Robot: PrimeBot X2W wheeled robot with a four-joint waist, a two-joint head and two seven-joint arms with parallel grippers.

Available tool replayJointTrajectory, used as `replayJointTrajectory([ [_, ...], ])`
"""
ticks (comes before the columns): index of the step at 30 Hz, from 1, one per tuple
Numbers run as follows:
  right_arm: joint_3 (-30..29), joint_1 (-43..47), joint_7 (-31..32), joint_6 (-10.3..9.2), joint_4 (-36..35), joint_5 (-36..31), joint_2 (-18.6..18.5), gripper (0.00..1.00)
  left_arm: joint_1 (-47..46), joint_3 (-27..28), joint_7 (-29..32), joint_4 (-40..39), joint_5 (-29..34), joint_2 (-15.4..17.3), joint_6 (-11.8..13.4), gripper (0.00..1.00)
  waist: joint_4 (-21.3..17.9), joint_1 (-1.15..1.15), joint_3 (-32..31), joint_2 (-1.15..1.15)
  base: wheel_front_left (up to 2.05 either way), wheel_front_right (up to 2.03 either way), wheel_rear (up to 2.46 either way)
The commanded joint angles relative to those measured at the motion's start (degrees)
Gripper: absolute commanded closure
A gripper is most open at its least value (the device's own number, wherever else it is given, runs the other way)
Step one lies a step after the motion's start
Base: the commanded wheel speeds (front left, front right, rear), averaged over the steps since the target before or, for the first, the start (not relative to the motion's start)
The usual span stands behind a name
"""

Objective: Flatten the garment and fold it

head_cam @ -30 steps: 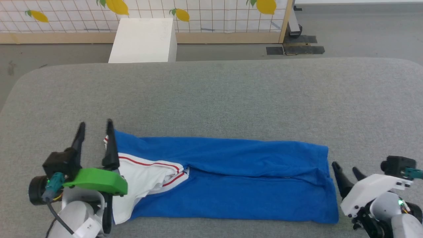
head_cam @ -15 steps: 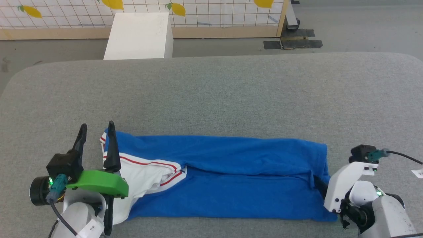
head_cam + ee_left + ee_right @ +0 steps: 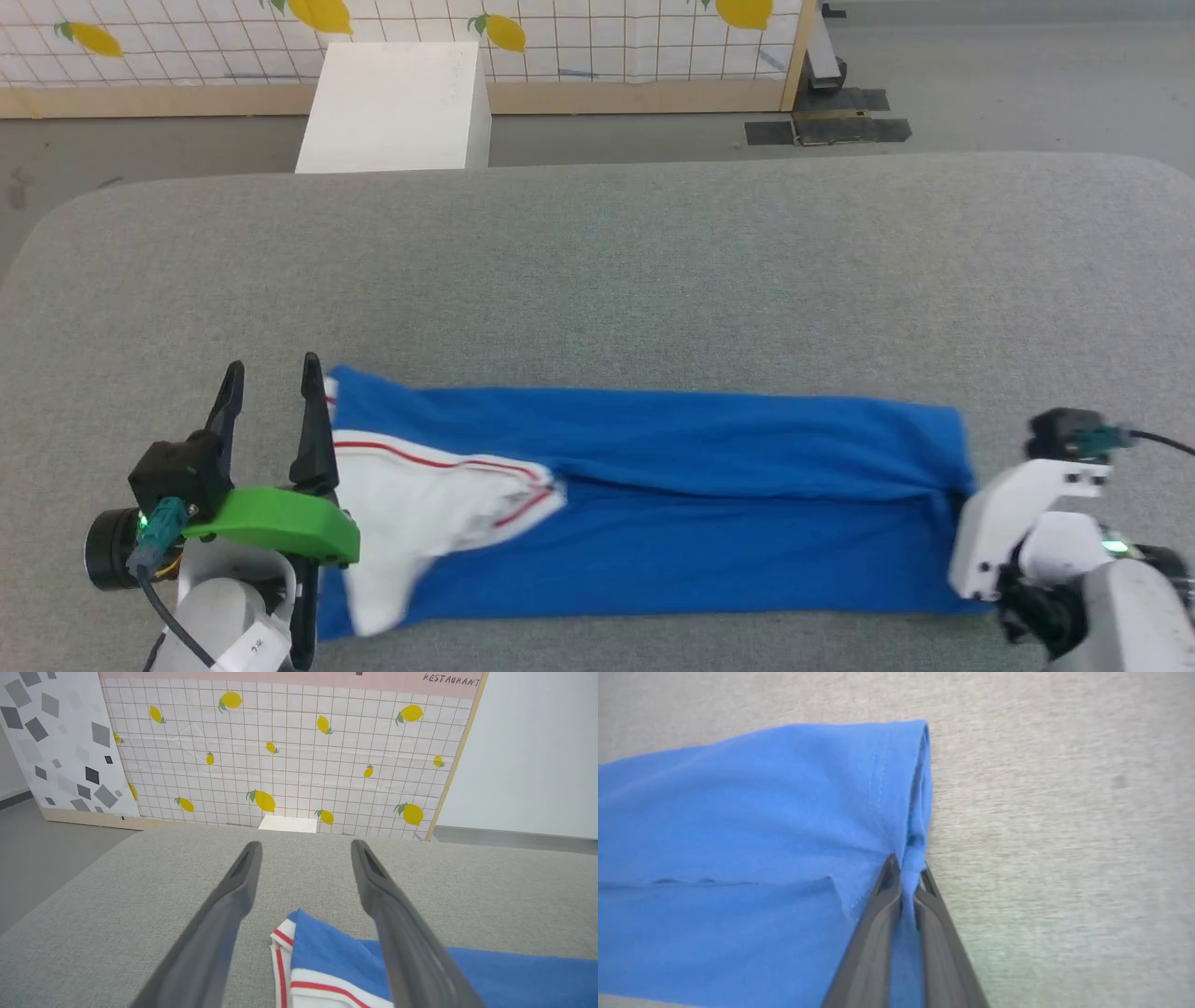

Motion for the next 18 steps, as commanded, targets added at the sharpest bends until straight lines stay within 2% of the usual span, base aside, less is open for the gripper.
replayJointTrajectory([
  [1,-2.2,0.7,-0.9,-0.11,-0.9,-2.6,-0.3,1.00,0.2,0.2,-0.4,0.2,0.9,-0.5,-0.4,0.00,0.1,0.00,0.1,0.00,0.00,0.00,0.00],
  [7,-12.9,1.2,-2.7,-0.11,-4.3,-12.9,-0.4,1.00,0.3,0.6,-0.4,-0.1,1.7,-1.5,-1.1,0.00,0.7,0.00,0.4,0.00,0.00,0.00,0.00],
  [11,-17.3,1.5,-3.7,-0.11,-5.5,-17.5,-2.3,1.00,0.3,1.1,-0.4,-0.1,2.2,-1.8,-1.7,0.00,0.8,0.00,0.6,0.00,0.00,0.00,0.00],
  [15,-17.6,1.8,-3.5,-0.11,-6.6,-18.5,-3.7,1.00,0.7,1.6,-0.4,0.0,2.7,-2.1,-2.1,0.00,0.6,0.00,0.6,0.00,0.00,0.00,0.00],
  [18,-14.1,2.9,-1.6,-0.11,-9.0,-16.9,-4.3,1.00,0.9,1.9,-0.4,0.0,2.9,-2.4,-2.4,0.00,0.5,0.00,0.5,0.00,0.00,0.00,0.00],
])
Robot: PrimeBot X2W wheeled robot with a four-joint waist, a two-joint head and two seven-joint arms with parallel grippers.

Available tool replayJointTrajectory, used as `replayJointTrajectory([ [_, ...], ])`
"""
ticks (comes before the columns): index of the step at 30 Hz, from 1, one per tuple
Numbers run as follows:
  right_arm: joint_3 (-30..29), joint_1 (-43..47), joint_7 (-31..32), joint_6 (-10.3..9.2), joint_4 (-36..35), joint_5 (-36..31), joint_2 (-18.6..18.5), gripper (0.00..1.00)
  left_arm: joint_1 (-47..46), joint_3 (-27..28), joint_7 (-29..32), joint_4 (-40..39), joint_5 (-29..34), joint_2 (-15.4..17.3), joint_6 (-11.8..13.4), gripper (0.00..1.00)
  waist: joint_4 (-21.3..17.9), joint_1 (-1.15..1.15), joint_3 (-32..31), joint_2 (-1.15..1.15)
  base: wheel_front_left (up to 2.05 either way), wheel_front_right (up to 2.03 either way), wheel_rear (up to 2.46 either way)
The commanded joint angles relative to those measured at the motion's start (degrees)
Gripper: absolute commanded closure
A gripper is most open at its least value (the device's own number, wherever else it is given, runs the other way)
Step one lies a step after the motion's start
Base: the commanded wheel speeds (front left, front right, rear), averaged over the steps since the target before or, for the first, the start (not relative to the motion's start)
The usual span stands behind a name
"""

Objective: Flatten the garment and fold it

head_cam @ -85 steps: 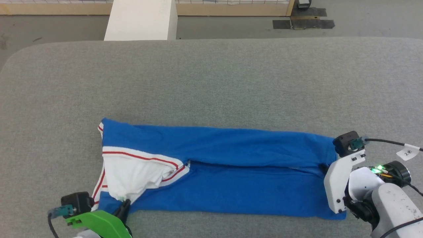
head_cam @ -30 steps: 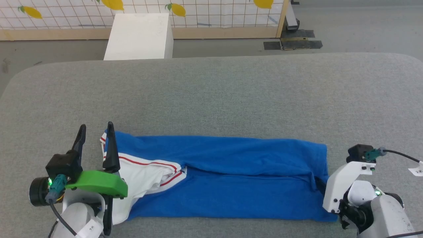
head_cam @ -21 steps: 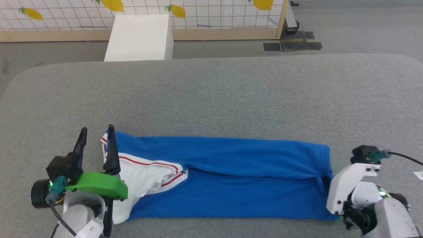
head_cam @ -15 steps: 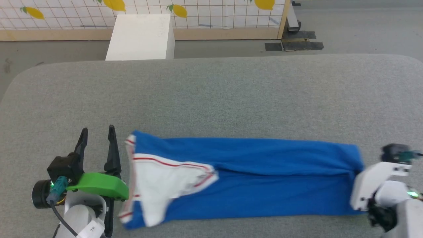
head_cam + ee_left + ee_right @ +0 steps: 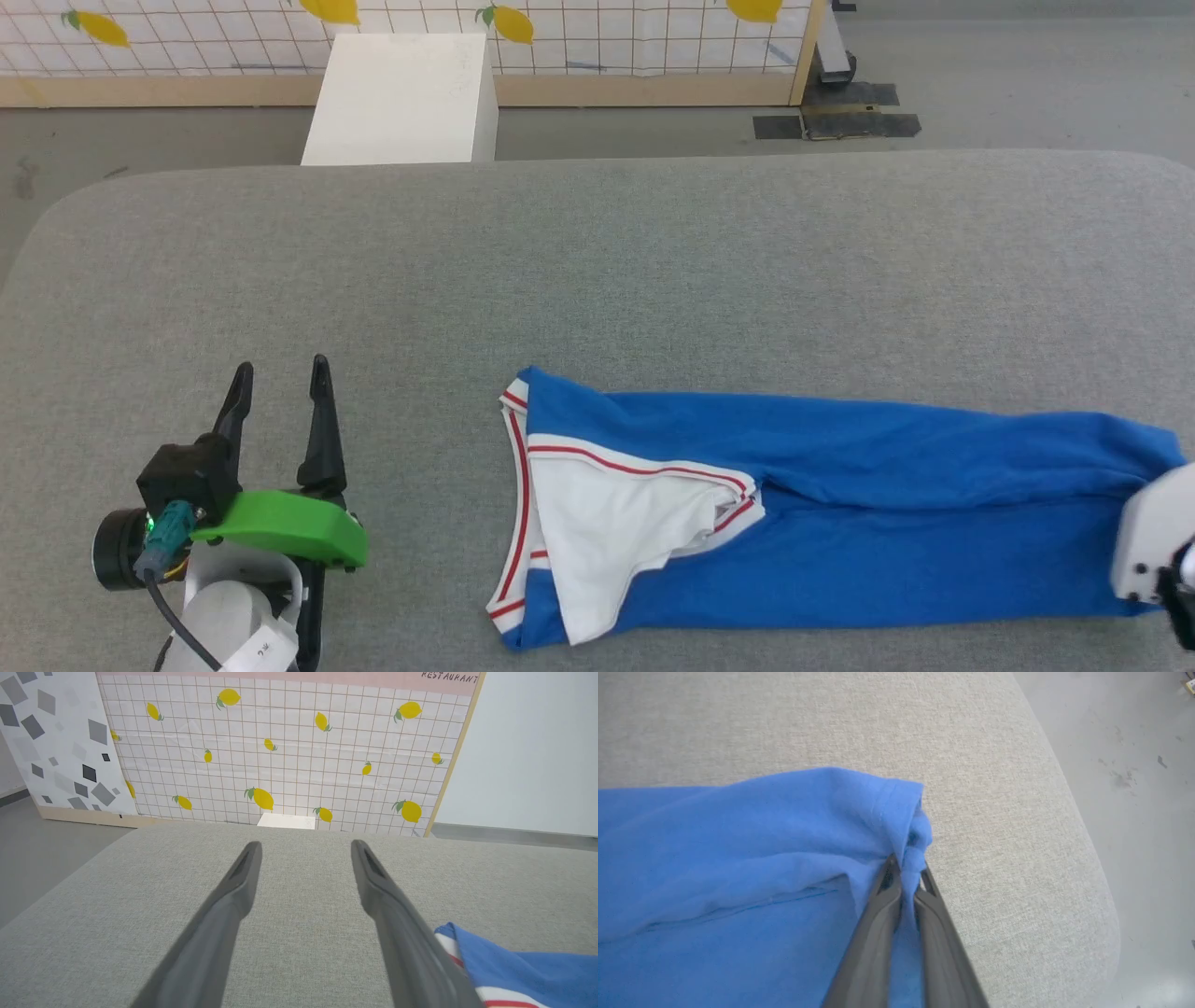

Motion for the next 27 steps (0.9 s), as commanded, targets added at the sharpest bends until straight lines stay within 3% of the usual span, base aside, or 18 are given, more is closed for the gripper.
replayJointTrajectory([
  [1,2.5,1.5,1.6,-0.11,-2.1,1.5,-0.4,1.00,0.8,0.2,-0.4,0.1,0.5,-0.5,-0.4,0.00,-0.1,0.00,-0.1,0.00,0.00,0.00,0.00],
  [11,25.2,7.4,16.0,-0.11,-32.4,12.4,-2.6,1.00,0.5,1.2,-0.4,0.4,1.0,-0.9,-1.2,0.00,0.2,0.00,0.0,0.00,0.00,0.00,0.00],
  [15,35.4,5.3,19.6,-0.11,-38.5,14.2,-4.4,1.00,0.0,1.2,-0.4,0.6,1.3,-1.3,-1.4,0.00,0.8,0.00,0.4,0.00,0.00,0.00,0.00],
  [19,44.9,0.2,19.5,-0.11,-36.8,15.2,-5.2,1.00,-0.7,1.1,-0.4,0.5,1.5,-1.7,-1.6,0.00,1.4,0.00,1.3,0.00,0.00,0.00,0.00],
  [27,58.4,-10.1,13.7,-0.11,-19.4,16.9,0.3,1.00,-3.4,0.7,-0.4,0.5,2.0,-2.4,-2.3,0.00,3.7,0.00,4.1,0.00,0.00,0.00,0.00],
])
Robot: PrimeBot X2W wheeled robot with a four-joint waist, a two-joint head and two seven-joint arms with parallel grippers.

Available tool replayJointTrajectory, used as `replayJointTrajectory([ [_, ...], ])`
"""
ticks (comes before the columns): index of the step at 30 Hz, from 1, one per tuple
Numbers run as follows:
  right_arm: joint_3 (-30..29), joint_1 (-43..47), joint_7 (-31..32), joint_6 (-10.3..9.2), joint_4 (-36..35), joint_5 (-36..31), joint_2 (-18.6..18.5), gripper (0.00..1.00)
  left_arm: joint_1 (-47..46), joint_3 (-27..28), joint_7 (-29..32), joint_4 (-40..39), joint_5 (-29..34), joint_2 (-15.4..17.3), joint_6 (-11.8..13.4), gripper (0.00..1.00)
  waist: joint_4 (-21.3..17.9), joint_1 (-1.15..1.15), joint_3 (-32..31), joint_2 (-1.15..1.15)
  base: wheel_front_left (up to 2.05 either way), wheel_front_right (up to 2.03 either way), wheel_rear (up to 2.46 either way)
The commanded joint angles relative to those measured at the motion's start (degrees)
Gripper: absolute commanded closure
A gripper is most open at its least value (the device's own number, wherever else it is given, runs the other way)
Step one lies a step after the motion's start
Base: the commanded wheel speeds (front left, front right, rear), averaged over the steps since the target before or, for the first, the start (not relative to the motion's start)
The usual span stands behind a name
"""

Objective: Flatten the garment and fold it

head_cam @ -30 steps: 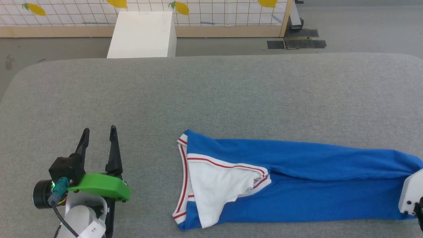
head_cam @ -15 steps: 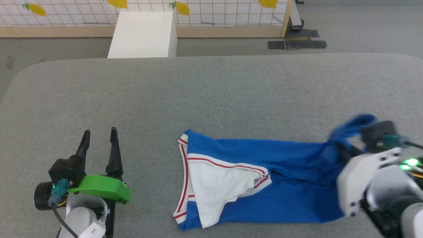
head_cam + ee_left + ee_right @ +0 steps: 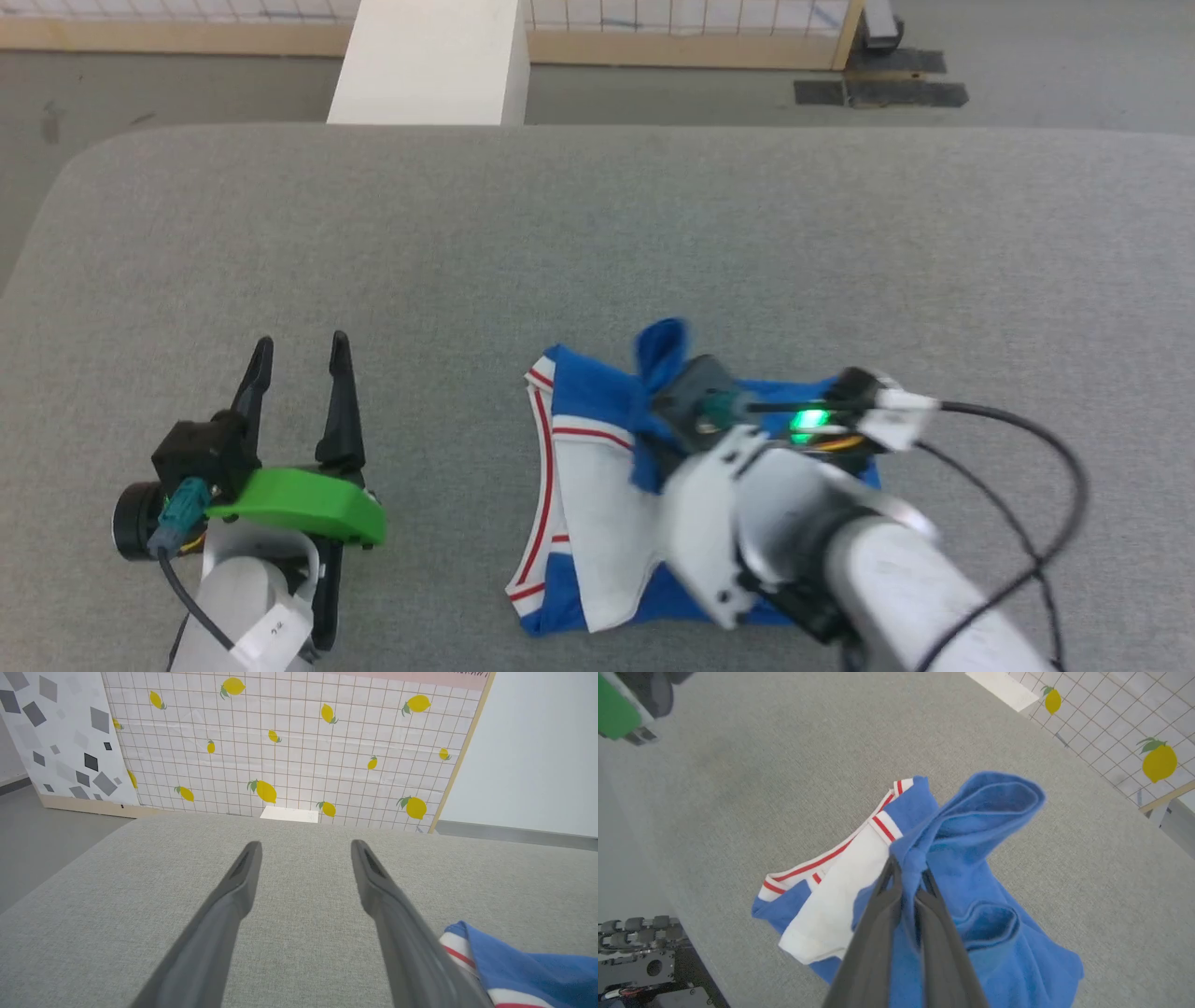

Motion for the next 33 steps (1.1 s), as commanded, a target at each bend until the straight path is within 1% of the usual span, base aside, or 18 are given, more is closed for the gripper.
replayJointTrajectory([
  [1,1.1,-1.9,-1.5,-0.09,2.9,0.6,0.9,1.00,-1.6,0.1,-0.4,0.1,0.9,-0.5,-0.4,0.00,1.2,0.00,1.5,0.00,0.00,0.00,0.00],
  [5,3.5,-5.8,-5.3,-0.09,12.9,1.7,2.9,1.00,-2.8,-0.2,-0.4,0.2,1.2,-1.0,-0.6,0.00,2.2,0.00,2.9,0.00,0.00,0.00,0.00],
  [9,5.0,-8.6,-7.5,-0.09,21.6,4.2,3.5,1.00,-3.6,-0.3,-0.4,0.5,1.4,-1.4,-0.8,0.00,2.9,0.00,3.6,0.00,0.00,0.00,0.00],
  [10,5.4,-8.9,-7.9,-0.09,22.9,5.6,3.5,0.92,-3.6,-0.3,-0.4,0.6,1.4,-1.5,-0.8,0.00,3.0,0.00,3.6,0.00,0.00,0.00,0.00],
  [11,6.1,-9.4,-8.1,-0.09,24.2,7.1,3.5,0.64,-3.7,-0.3,-0.4,0.7,1.5,-1.6,-0.9,0.00,3.1,0.00,3.6,0.00,0.00,0.00,0.00],
  [12,6.6,-9.6,-8.5,-0.09,24.8,8.2,3.6,0.04,-3.7,-0.3,-0.4,0.8,1.5,-1.7,-0.9,0.00,3.1,0.00,3.5,0.00,0.00,0.00,0.00],
  [13,6.9,-9.8,-9.2,-0.09,25.3,9.8,3.6,0.00,-3.6,-0.2,-0.4,1.0,1.6,-1.8,-0.9,0.00,3.0,0.00,3.3,0.00,0.00,0.00,0.00],
  [16,6.8,-10.2,-12.1,-0.09,24.9,13.3,3.6,0.00,-3.0,0.1,-0.4,1.2,1.8,-1.9,-1.0,0.00,2.6,0.00,2.6,0.00,0.00,0.00,0.00],
  [18,5.6,-10.1,-15.7,-0.09,23.1,15.5,3.6,0.00,-2.7,0.5,-0.4,1.4,1.8,-1.9,-1.1,0.00,2.1,0.00,1.9,0.00,0.00,0.00,0.00],
  [22,0.8,-8.2,-26.0,-0.09,16.1,18.4,3.6,0.00,-1.6,1.3,-0.4,1.5,2.1,-1.8,-1.2,0.00,0.8,0.00,-0.1,0.00,0.00,0.00,0.00],
  [25,-5.8,-4.6,-33.6,-0.09,10.7,18.1,3.6,0.00,-0.6,1.9,-0.4,1.3,2.2,-1.7,-1.2,0.00,-0.4,0.00,-1.6,0.00,0.00,0.00,0.00],
  [27,-10.6,-1.5,-37.1,-0.09,7.6,16.9,3.6,0.00,0.0,2.1,-0.4,1.2,2.3,-1.6,-1.3,0.00,-1.0,0.00,-2.4,0.00,0.00,0.00,0.00],
  [30,-18.0,3.5,-40.3,-0.09,4.1,15.4,3.6,0.00,0.5,2.2,-0.4,1.2,2.5,-1.5,-1.5,0.00,-1.8,0.00,-3.3,0.00,0.00,0.00,0.00],
  [33,-25.3,8.4,-42.5,-0.09,1.8,15.6,3.6,0.00,0.7,2.2,-0.4,1.1,2.6,-1.4,-1.7,0.00,-2.5,0.00,-3.7,0.00,0.00,0.00,0.00],
])
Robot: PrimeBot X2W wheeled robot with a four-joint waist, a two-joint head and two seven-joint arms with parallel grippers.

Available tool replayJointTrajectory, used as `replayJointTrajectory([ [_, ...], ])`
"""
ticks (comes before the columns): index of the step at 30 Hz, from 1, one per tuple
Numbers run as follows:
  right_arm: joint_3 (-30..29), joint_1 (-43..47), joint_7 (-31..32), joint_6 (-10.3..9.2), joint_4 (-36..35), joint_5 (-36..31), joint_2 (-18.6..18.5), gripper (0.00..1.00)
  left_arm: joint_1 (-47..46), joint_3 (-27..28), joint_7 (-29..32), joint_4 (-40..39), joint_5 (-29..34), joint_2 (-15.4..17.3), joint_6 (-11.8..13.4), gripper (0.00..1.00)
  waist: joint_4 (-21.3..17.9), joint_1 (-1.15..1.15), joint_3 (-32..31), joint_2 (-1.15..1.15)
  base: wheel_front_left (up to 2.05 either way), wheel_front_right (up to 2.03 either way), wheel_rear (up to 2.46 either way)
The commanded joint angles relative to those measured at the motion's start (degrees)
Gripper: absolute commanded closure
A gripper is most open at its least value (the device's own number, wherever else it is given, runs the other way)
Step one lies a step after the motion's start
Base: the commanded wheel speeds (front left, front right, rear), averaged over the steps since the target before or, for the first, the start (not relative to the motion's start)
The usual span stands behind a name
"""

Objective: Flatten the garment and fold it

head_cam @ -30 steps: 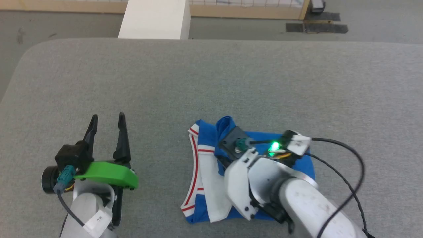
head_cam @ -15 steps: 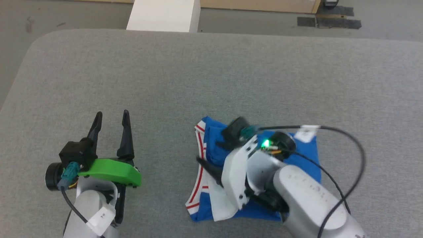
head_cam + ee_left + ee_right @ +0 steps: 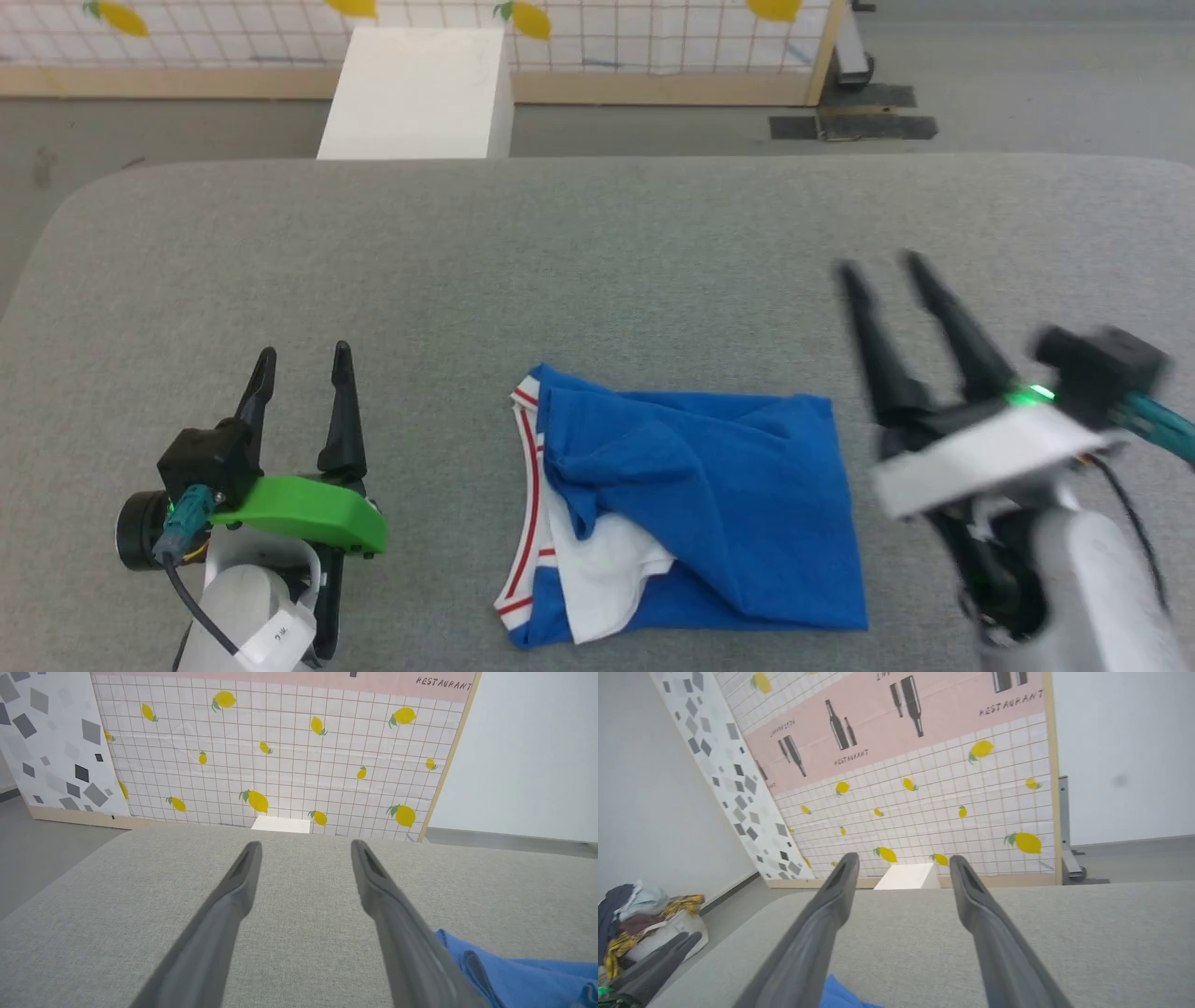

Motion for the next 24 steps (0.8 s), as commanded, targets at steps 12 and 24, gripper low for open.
replayJointTrajectory([
  [12,-10.5,6.9,10.4,-0.09,14.1,9.7,0.0,0.00,0.2,-0.4,-0.4,-0.3,0.7,-0.4,-0.7,0.00,-0.8,0.00,0.0,0.00,0.00,0.00,0.00],
  [24,-3.8,2.1,19.0,-0.09,28.1,15.8,0.0,0.00,0.2,-0.5,-0.4,-0.1,0.9,-0.8,-0.8,0.00,0.7,0.00,0.6,0.00,0.00,0.00,0.00],
])
